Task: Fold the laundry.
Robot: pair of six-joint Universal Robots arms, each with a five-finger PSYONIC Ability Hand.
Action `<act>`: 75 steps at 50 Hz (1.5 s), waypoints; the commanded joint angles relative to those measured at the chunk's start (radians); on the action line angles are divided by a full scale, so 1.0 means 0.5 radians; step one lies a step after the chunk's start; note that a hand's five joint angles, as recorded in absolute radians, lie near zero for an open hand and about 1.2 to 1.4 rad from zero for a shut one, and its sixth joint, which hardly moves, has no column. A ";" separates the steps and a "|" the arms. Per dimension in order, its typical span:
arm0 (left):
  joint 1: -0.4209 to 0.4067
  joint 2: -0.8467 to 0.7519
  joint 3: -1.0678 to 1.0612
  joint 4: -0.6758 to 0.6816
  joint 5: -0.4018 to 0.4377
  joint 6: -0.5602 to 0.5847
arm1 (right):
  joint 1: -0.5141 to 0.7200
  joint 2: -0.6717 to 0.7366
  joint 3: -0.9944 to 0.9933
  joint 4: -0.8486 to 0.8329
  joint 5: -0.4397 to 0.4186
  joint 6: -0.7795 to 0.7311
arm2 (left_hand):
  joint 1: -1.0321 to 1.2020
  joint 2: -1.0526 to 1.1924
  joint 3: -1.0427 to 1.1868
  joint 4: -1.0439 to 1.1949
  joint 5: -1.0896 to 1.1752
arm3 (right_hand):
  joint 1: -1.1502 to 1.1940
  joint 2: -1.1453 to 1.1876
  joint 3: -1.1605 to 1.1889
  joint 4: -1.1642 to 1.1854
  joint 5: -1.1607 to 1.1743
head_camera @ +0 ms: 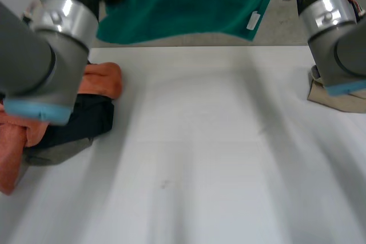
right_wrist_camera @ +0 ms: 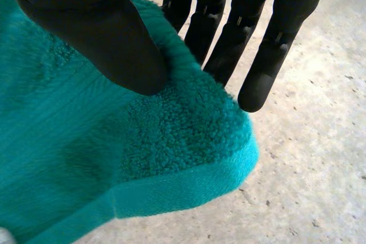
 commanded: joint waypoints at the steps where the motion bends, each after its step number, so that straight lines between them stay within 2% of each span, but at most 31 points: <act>1: -0.121 -0.047 -0.553 -0.350 -0.015 0.015 | -0.144 -0.076 0.512 0.232 -0.201 -0.027 | 0.483 0.404 0.415 0.395 0.513 | 0.547 0.443 0.419 0.400 0.403; 6: -0.247 -0.219 -0.781 -0.295 -0.048 -0.003 | -0.194 -0.034 0.779 0.570 -0.329 -0.147 | 0.483 0.404 0.415 0.395 0.513 | 0.547 0.443 0.419 0.400 0.403; 10: -0.293 -0.332 -0.851 -0.319 -0.183 -0.018 | -0.206 0.028 0.924 0.831 -0.419 -0.383 | 0.483 0.404 0.415 0.395 0.513 | 0.547 0.443 0.419 0.400 0.403; 11: -0.305 -0.351 -0.851 -0.374 -0.262 -0.028 | -0.215 0.046 0.939 0.944 -0.413 -0.499 | 0.483 0.404 0.415 0.395 0.513 | 0.547 0.443 0.419 0.400 0.403; 14: -0.327 -0.333 -0.842 -0.512 -0.382 -0.037 | -0.237 0.049 0.933 1.143 -0.379 -0.659 | -0.084 -0.163 -0.152 -0.171 -0.054 | 0.459 0.355 0.331 0.312 0.315; 15: -0.345 -0.296 -0.827 -0.622 -0.444 -0.037 | -0.246 0.037 0.906 1.266 -0.351 -0.723 | -0.574 -0.654 -0.642 -0.662 -0.544 | 0.051 -0.053 -0.076 -0.095 -0.093; 18: -0.370 -0.162 -0.796 -0.809 -0.496 -0.049 | -0.264 -0.009 0.835 1.447 -0.299 -0.706 | -1.223 -1.302 -1.291 -1.310 -1.193 | -0.573 -0.677 -0.701 -0.720 -0.717; 22: -0.357 0.044 -0.757 -0.935 -0.441 -0.049 | -0.258 -0.085 0.768 1.579 -0.232 -0.565 | -1.833 -1.913 -1.901 -1.921 -1.804 | -1.154 -1.259 -1.282 -1.301 -1.298; 25: -0.324 0.149 -0.726 -0.991 -0.374 -0.058 | -0.252 -0.162 0.722 1.675 -0.192 -0.485 | -1.960 -2.040 -2.029 -2.048 -1.931 | -1.332 -1.437 -1.460 -1.479 -1.476; 29: -0.226 0.238 -0.646 -1.104 -0.157 -0.046 | -0.255 -0.233 0.593 1.874 -0.140 -0.340 | -1.960 -2.040 -2.029 -2.048 -1.931 | -1.527 -1.631 -1.654 -1.673 -1.670; 36: -0.094 0.165 -0.425 -1.215 0.129 0.012 | -0.255 -0.196 0.295 2.199 -0.127 -0.220 | -1.960 -2.040 -2.029 -2.048 -1.931 | -1.714 -1.818 -1.842 -1.861 -1.858; 42: 0.002 -0.117 -0.060 -1.362 0.414 0.337 | -0.249 -0.034 0.050 2.347 -0.057 -0.322 | -1.960 -2.040 -2.029 -2.048 -1.931 | -1.750 -1.854 -1.877 -1.896 -1.894; 49: 0.008 -0.470 0.329 -1.549 0.743 0.726 | -0.185 0.156 -0.076 2.347 0.017 -0.518 | -1.960 -2.040 -2.029 -2.048 -1.931 | -1.709 -1.813 -1.836 -1.855 -1.852; 53: -0.007 -0.663 0.516 -1.559 0.835 0.938 | -0.151 0.255 -0.110 2.319 0.029 -0.598 | -1.960 -2.040 -2.029 -2.048 -1.931 | -1.732 -1.836 -1.860 -1.878 -1.876; 57: -0.041 -0.850 0.660 -1.607 0.860 1.125 | -0.129 0.356 -0.147 2.307 0.057 -0.622 | -1.960 -2.040 -2.029 -2.048 -1.931 | -1.738 -1.842 -1.866 -1.884 -1.882; 67: -0.081 -1.161 0.784 -1.853 0.798 1.518 | -0.114 0.485 -0.147 2.390 0.091 -0.717 | -1.948 -2.028 -2.016 -2.036 -1.918 | -1.621 -1.725 -1.749 -1.768 -1.765; 71: -0.066 -1.204 0.823 -1.819 0.737 1.546 | -0.114 0.525 -0.147 2.390 0.078 -0.760 | -1.151 -1.231 -1.220 -1.239 -1.122 | -0.760 -0.864 -0.887 -0.906 -0.903; 72: -0.069 -1.207 0.845 -1.780 0.701 1.525 | -0.114 0.540 -0.156 2.384 0.075 -0.776 | -0.515 -0.594 -0.583 -0.603 -0.485 | -0.141 -0.245 -0.269 -0.288 -0.285; 73: -0.069 -1.207 0.851 -1.749 0.673 1.506 | -0.114 0.543 -0.159 2.375 0.072 -0.779 | -0.125 -0.204 -0.193 -0.213 -0.095 | 0.324 0.220 0.197 0.178 0.180; 74: -0.072 -1.204 0.857 -1.706 0.639 1.482 | -0.111 0.543 -0.165 2.365 0.072 -0.782 | 0.245 0.166 0.177 0.157 0.275 | 0.545 0.441 0.417 0.398 0.401; 75: -0.075 -1.201 0.863 -1.651 0.602 1.451 | -0.108 0.543 -0.177 2.344 0.072 -0.776 | 0.481 0.401 0.413 0.393 0.510 | 0.547 0.443 0.419 0.400 0.403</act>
